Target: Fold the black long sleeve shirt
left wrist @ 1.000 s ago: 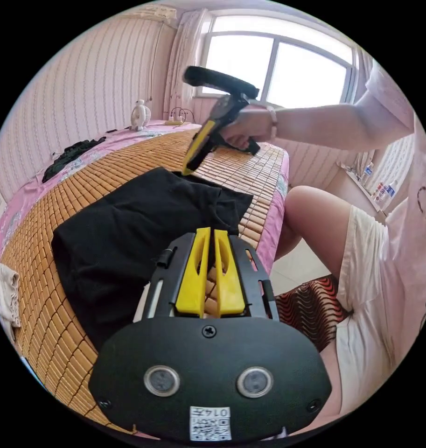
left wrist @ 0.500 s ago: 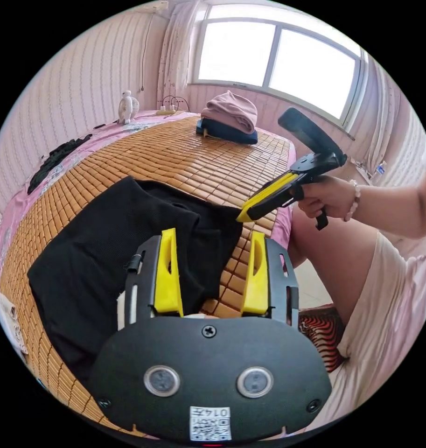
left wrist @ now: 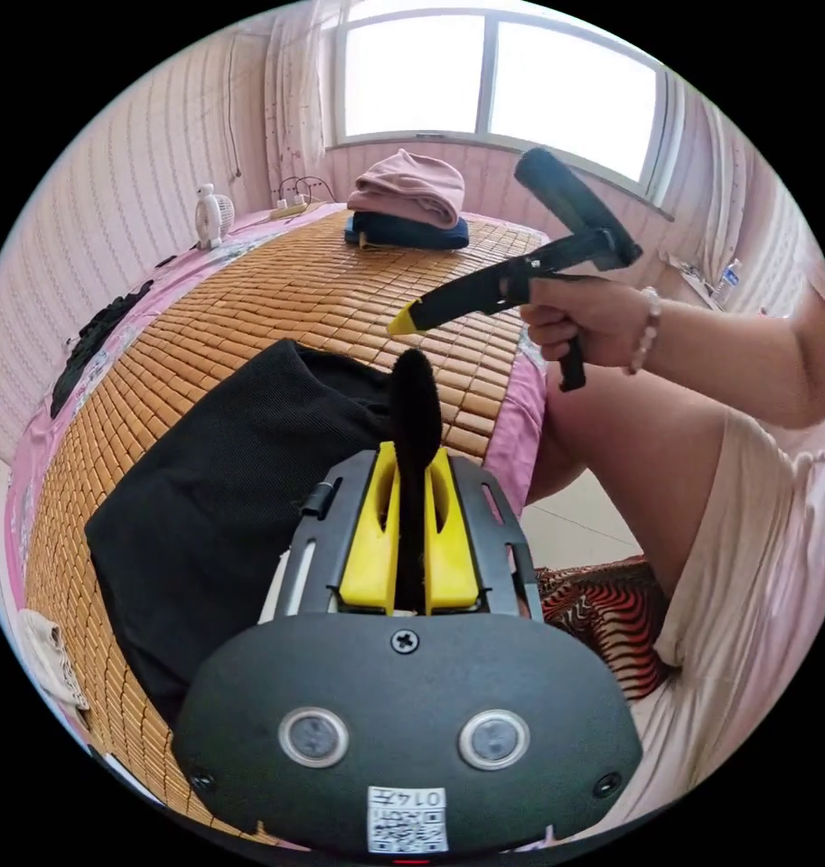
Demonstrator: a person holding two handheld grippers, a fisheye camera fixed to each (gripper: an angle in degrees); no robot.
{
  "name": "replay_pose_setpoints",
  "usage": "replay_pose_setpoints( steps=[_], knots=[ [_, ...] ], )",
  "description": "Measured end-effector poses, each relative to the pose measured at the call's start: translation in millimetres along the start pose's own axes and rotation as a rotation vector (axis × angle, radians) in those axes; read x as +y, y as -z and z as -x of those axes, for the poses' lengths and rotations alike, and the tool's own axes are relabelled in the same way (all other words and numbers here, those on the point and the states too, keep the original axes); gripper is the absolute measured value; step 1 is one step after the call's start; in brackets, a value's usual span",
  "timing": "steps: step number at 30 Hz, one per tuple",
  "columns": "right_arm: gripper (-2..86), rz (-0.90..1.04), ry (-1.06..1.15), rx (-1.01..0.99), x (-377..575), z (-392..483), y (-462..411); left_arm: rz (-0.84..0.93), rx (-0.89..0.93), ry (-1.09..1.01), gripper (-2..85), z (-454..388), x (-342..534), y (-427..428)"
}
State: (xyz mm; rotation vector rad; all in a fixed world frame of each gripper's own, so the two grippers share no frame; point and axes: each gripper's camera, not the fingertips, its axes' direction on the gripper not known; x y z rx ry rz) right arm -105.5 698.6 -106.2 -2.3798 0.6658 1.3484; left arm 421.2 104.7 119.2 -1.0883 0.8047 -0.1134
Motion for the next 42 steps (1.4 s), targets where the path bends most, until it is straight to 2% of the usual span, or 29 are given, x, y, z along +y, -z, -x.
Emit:
replay_pose_setpoints(
  steps=[3, 7, 9, 14, 19, 23, 25, 27, 29, 33, 37, 40, 41, 42],
  knots=[
    [15.0, 0.013, -0.122, -0.077, 0, -33, -17, -0.018, 0.008, -0.057, 3.2, -25, 23, 22],
    [4.4, -0.003, -0.241, -0.179, 12, -59, -24, -0.022, 0.042, -0.013, 3.6, -38, 45, 39],
    [2.7, -0.018, -0.291, -0.249, 18, -68, -18, -0.045, 0.052, -0.003, 3.7, -43, 56, 46],
    [1.1, -0.167, -0.221, -0.329, 13, -62, 56, -0.198, 0.049, 0.006, 3.7, -42, 65, 82],
    [0.7, -0.227, -0.017, -0.326, -32, -5, 94, -0.370, 0.008, 0.185, 3.4, -27, 87, 133],
    [2.0, -0.085, 0.244, -0.370, -85, 77, 25, -0.358, -0.075, 0.478, 4.3, 16, 142, 163],
    [3.7, -0.022, 0.310, -0.297, -98, 102, -17, -0.306, -0.131, 0.582, 5.9, 35, 169, 165],
    [5.8, 0.076, 0.278, -0.202, -108, 110, -51, -0.174, -0.220, 0.677, 6.4, 60, 196, 160],
    [7.3, 0.103, 0.306, -0.214, -113, 120, -63, -0.124, -0.267, 0.749, 6.5, 78, 212, 162],
    [11.8, 0.135, 0.390, -0.090, -120, 136, -71, -0.150, -0.254, 0.776, 7.9, 108, 230, 171],
    [15.7, 0.292, 0.458, 0.065, -138, 144, -107, -0.100, -0.210, 0.785, 12.4, 131, 231, 156],
    [14.3, 0.480, 0.487, 0.176, -145, 142, -145, -0.050, -0.136, 0.791, 14.1, 148, 230, 138],
    [12.1, 0.560, 0.508, 0.156, -144, 142, -155, -0.032, -0.109, 0.806, 14.9, 153, 230, 131],
    [10.4, 0.543, 0.520, 0.152, -145, 143, -154, 0.000, -0.087, 0.815, 15.3, 157, 230, 123]
  ],
)
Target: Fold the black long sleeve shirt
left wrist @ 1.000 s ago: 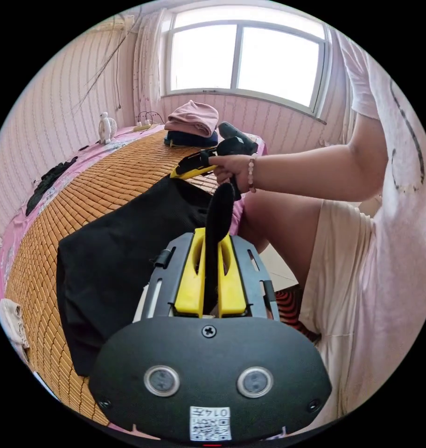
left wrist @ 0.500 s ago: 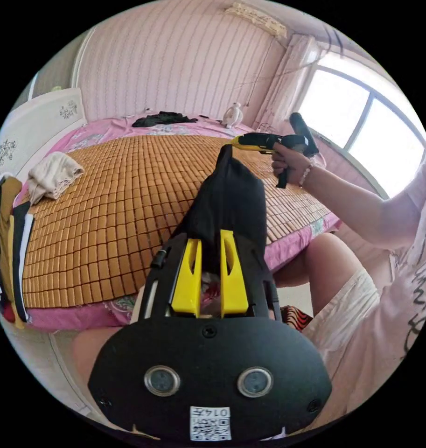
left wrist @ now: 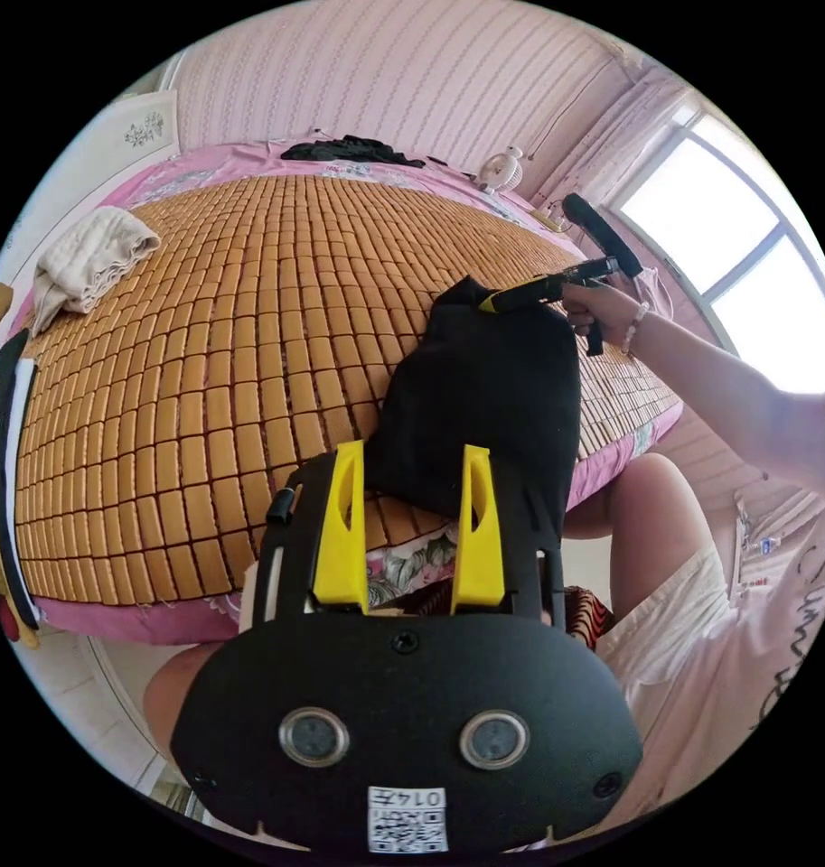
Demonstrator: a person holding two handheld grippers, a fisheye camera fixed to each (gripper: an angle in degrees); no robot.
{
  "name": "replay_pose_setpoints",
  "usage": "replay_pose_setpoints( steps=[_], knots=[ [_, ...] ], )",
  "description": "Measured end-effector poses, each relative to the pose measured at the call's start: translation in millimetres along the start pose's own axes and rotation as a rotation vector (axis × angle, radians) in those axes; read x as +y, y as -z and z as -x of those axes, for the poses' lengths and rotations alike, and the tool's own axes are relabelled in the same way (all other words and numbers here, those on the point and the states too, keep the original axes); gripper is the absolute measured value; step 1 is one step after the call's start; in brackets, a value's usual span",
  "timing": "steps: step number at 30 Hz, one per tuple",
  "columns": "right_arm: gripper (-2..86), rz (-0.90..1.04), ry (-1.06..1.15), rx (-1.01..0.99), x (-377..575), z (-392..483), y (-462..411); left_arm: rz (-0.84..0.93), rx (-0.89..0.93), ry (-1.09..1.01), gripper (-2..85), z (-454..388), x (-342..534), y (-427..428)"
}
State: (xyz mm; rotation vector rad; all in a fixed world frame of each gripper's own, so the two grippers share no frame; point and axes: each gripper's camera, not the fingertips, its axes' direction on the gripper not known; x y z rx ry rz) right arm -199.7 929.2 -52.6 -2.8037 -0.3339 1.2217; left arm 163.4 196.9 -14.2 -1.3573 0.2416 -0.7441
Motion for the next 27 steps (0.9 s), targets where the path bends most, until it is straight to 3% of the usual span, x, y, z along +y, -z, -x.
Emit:
replay_pose_setpoints(
  steps=[6, 10, 13, 16, 18, 22, 27],
  knots=[
    [5.9, -0.056, 0.126, -0.074, 18, 5, 27, 0.035, -0.046, -0.011, 15.0, -1, -4, -15],
    [5.3, -0.384, 0.215, -0.136, 78, 21, 91, 0.043, -0.092, -0.093, 16.2, -6, -13, -17],
    [5.2, -0.500, 0.285, -0.175, 123, 44, 134, -0.004, -0.132, -0.220, 16.5, -16, -19, -15],
    [5.1, -0.528, 0.358, -0.131, 157, 71, 163, -0.009, -0.077, -0.373, 15.8, -22, -29, -19],
    [5.0, -0.517, 0.367, -0.103, 171, 82, 172, 0.107, -0.042, -0.476, 13.8, -25, -40, -35],
    [4.8, -0.518, 0.283, -0.081, 190, 86, 175, 0.210, 0.084, -0.550, 5.9, -31, -49, -47],
    [4.7, -0.540, 0.223, -0.088, 185, 79, 182, 0.136, 0.074, -0.517, 3.8, -31, -41, -36]
  ],
)
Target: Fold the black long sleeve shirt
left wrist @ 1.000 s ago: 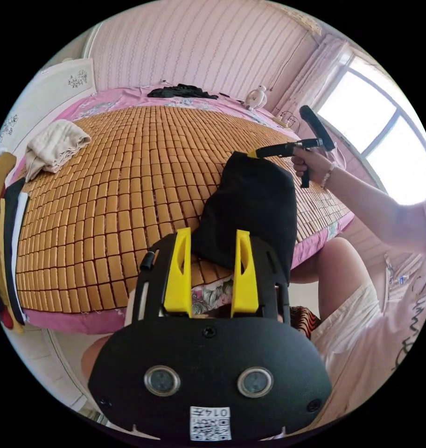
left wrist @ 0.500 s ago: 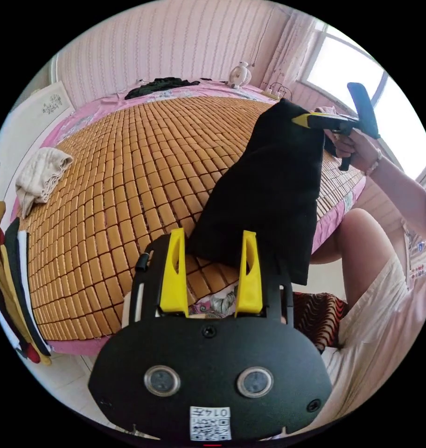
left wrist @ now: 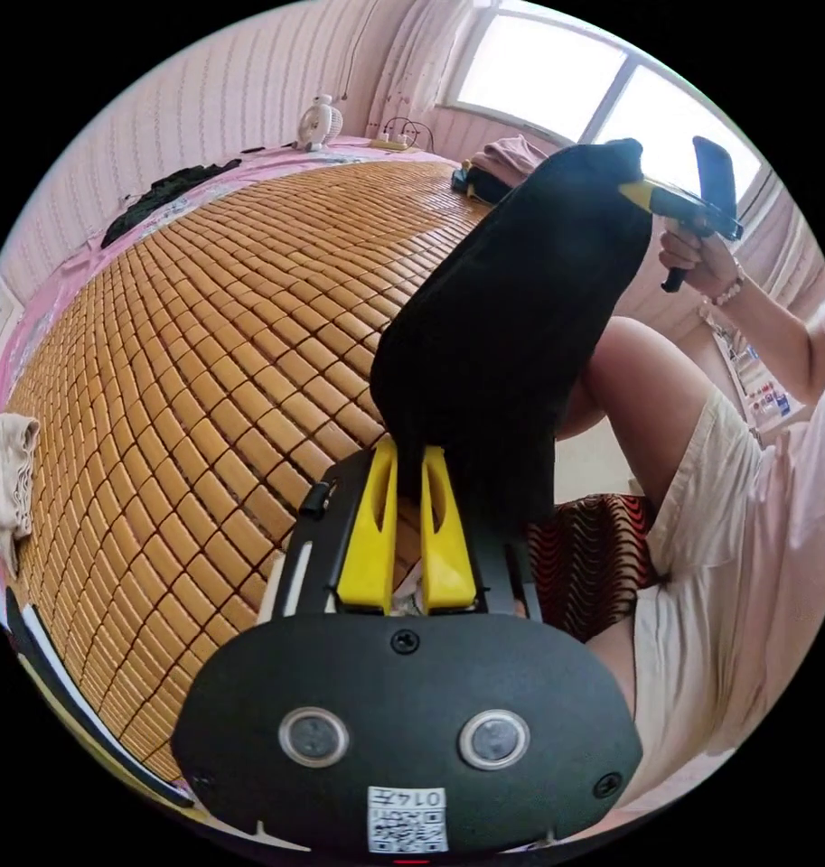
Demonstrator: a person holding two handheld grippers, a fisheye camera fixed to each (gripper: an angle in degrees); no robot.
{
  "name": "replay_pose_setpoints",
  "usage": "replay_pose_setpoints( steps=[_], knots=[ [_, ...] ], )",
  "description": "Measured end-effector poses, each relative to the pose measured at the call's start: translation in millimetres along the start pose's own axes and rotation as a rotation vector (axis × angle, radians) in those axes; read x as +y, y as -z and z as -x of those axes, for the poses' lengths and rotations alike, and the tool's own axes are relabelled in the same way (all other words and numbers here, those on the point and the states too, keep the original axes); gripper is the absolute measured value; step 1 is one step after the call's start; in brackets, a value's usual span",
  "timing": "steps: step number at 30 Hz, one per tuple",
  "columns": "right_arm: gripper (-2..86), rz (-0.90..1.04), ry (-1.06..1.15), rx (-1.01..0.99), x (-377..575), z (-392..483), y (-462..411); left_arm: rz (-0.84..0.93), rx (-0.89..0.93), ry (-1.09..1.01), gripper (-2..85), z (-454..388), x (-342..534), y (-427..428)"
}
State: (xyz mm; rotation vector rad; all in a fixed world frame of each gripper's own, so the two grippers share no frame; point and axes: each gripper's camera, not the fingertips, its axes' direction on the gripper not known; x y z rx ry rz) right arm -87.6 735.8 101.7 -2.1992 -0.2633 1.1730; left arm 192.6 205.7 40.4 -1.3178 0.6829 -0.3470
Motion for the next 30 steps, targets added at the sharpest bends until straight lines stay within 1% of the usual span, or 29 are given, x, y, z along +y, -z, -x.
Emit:
replay_pose_setpoints(
  steps=[4, 7, 9, 11, 12, 14, 15, 16, 17, 18, 20, 22, 24, 25, 27, 29, 30],
  knots=[
    [4.6, -0.006, 0.101, -0.019, -46, -6, -6, -0.101, -0.060, 0.070, 3.3, -10, 20, 34],
    [4.5, -0.016, 0.245, -0.060, -107, -8, -22, -0.224, -0.092, 0.195, 3.1, -12, 45, 70],
    [4.5, -0.018, 0.362, -0.092, -154, -4, -40, -0.349, -0.111, 0.339, 3.1, -3, 69, 93],
    [4.4, -0.004, 0.514, -0.102, -227, 6, -74, -0.447, -0.135, 0.440, 3.1, 8, 84, 107],
    [4.6, 0.000, 0.540, -0.102, -248, 8, -84, -0.512, -0.158, 0.495, 3.1, 17, 91, 117],
    [5.4, 0.011, 0.647, -0.135, -343, 30, -126, -0.614, -0.197, 0.551, 3.4, 35, 98, 135],
    [5.7, 0.017, 0.680, -0.140, -369, 40, -137, -0.678, -0.250, 0.581, 3.7, 48, 99, 152],
    [7.3, 0.043, 0.720, -0.146, -426, 60, -163, -0.707, -0.285, 0.604, 4.2, 56, 99, 161],
    [9.1, 0.067, 0.675, -0.157, -482, 78, -192, -0.750, -0.358, 0.671, 5.0, 75, 99, 180],
    [10.1, 0.074, 0.634, -0.170, -507, 86, -206, -0.787, -0.409, 0.761, 6.7, 100, 101, 196],
    [11.7, 0.182, 0.430, -0.145, -570, 104, -271, -0.797, -0.470, 0.888, 8.9, 140, 110, 206],
    [11.9, 0.295, 0.339, -0.064, -572, 112, -314, -0.752, -0.452, 0.994, 10.4, 174, 120, 198],
    [11.7, 0.321, 0.394, -0.009, -542, 120, -336, -0.660, -0.392, 1.023, 11.1, 186, 126, 180],
    [11.5, 0.354, 0.443, 0.031, -509, 119, -344, -0.639, -0.385, 1.015, 10.8, 182, 127, 175],
    [11.3, 0.435, 0.502, 0.046, -441, 109, -348, -0.624, -0.344, 0.926, 9.8, 152, 127, 157],
    [11.0, 0.581, 0.462, 0.033, -332, 80, -333, -0.638, -0.291, 0.859, 9.0, 122, 126, 148],
    [10.7, 0.613, 0.436, 0.024, -303, 72, -323, -0.640, -0.267, 0.825, 8.5, 102, 124, 145]
  ],
)
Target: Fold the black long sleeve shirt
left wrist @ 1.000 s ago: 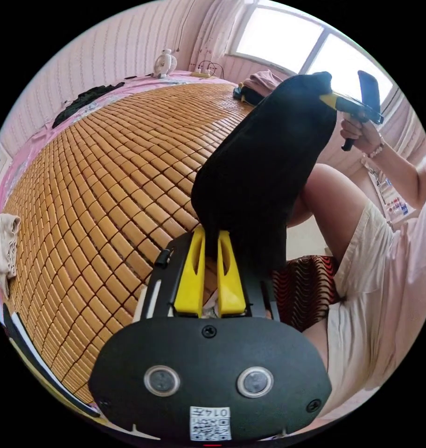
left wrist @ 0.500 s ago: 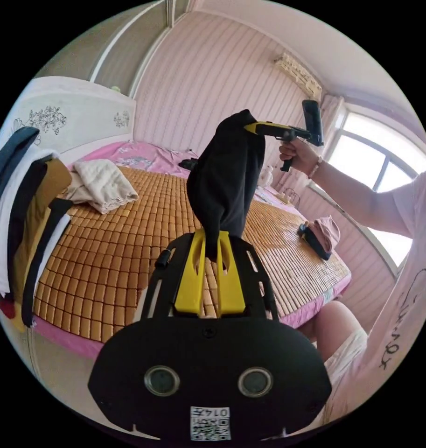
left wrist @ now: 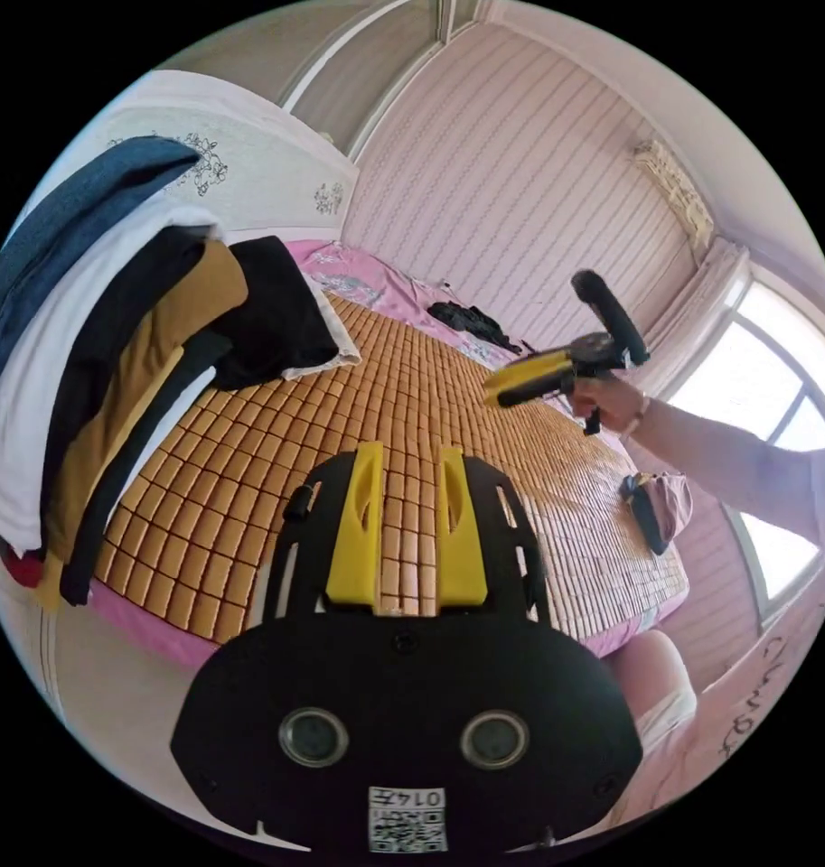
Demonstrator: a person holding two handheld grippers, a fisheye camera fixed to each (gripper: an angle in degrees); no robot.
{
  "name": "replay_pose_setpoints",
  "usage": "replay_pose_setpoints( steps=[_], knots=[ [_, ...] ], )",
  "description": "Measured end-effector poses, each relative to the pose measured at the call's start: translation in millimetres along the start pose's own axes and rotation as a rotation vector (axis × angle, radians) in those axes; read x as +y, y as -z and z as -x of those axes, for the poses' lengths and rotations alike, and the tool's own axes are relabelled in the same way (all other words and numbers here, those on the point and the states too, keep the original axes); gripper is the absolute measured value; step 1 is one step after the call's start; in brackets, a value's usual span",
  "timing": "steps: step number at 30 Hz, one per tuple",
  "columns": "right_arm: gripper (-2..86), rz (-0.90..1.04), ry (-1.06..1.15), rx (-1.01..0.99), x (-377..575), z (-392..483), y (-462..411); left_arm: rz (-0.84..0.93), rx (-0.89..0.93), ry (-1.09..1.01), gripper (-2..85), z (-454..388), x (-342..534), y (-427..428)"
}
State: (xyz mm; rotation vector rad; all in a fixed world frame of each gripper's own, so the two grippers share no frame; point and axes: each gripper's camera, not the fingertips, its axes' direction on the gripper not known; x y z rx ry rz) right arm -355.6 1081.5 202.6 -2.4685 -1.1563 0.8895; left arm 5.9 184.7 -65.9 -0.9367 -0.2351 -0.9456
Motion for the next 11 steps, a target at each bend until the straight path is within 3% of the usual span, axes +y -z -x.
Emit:
replay_pose_setpoints(
  steps=[3, 6, 11],
  knots=[
    [9.1, 0.089, -0.235, -0.050, 158, 26, -23, 0.003, 0.045, -0.091, 7.7, -45, 27, 14],
    [9.0, 0.053, -0.547, -0.057, 310, 62, -5, 0.020, 0.043, -0.191, 7.6, -98, 50, 14],
    [16.1, -0.230, -1.102, 0.319, 509, 140, 53, 0.077, 0.165, -0.347, 7.6, -196, 76, -15]
  ],
)
